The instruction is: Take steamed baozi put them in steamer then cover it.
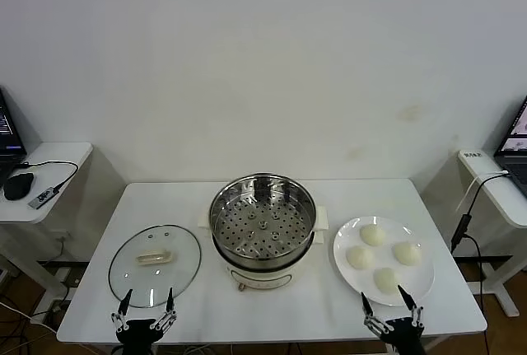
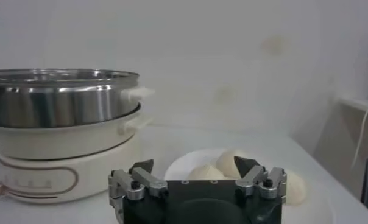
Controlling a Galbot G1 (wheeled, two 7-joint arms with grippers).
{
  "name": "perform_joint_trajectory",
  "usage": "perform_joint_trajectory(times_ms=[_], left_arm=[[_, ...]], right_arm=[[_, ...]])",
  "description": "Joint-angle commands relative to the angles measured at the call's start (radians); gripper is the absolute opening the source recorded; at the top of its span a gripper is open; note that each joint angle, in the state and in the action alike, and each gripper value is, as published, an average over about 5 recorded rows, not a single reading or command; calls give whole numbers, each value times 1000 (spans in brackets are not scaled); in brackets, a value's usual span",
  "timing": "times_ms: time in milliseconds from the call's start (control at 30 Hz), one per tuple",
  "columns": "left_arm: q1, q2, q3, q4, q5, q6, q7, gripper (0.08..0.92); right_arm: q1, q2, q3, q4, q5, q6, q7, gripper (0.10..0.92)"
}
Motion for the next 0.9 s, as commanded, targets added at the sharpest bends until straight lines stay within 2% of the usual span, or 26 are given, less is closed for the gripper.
perform_joint_trajectory(times_ms=[33,233,400,533,633,900], left_arm=[[0,1,1,-25,26,34,-1,823],[-13,24,10,-2,102,8,0,823],[-23,35,13,-3,133,30,-20,823],[-31,34,10,-8,150,44,-18,823],[-37,28,-1,-6,177,45,21,823],[-40,7,-8,6,225,50,60,823]], right_arm=[[83,-85,66,-7,-196,-51,30,823],[203,-214,96,-17,-351,-156,-65,823],[356,-394,85,-108,-434,-230,-203,823],[488,-541,28,-222,-466,-241,-344,823],[597,-645,-51,-299,-481,-228,-449,823],[947,-847,-413,-447,-423,-207,-747,823]])
